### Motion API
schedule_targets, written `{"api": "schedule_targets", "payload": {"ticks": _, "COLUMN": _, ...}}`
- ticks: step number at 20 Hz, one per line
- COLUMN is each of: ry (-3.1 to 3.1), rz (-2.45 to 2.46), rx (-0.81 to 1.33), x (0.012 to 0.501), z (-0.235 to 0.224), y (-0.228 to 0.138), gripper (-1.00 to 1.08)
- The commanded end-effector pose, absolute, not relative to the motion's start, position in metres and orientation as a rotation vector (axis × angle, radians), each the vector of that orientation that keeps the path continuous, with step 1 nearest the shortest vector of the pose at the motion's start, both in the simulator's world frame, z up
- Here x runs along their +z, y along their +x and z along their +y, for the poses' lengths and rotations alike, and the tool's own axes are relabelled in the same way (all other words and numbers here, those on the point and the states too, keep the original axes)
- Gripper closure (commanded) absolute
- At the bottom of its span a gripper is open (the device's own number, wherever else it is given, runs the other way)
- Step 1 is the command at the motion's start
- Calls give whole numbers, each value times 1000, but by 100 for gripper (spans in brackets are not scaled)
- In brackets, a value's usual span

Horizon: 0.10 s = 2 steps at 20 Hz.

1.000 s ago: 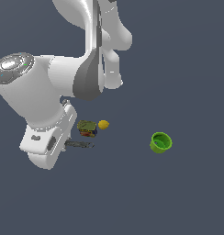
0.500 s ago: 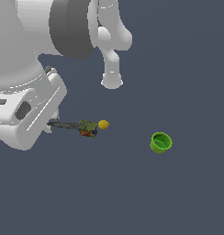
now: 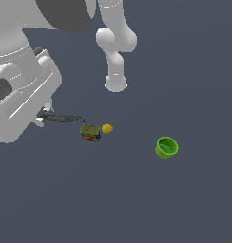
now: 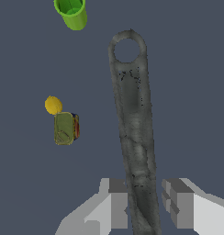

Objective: Pick up a designated object from a clutter of objects.

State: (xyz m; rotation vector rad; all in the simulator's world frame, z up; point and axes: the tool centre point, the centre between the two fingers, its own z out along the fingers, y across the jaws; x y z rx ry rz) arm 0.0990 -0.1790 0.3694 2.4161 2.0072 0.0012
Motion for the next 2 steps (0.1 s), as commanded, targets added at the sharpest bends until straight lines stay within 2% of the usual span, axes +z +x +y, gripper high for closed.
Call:
{"api": "schedule_targets", "payload": {"ticks": 1, "ry": 2417, "rz": 2008, "rx": 0, "x": 373, "z": -179, "y": 99, "gripper": 108}}
{"api": "schedule_targets", "payload": {"ticks": 2, "ry": 2417, "rz": 2008, "rx": 0, "x": 373, "z": -179, "y": 99, "gripper": 108}}
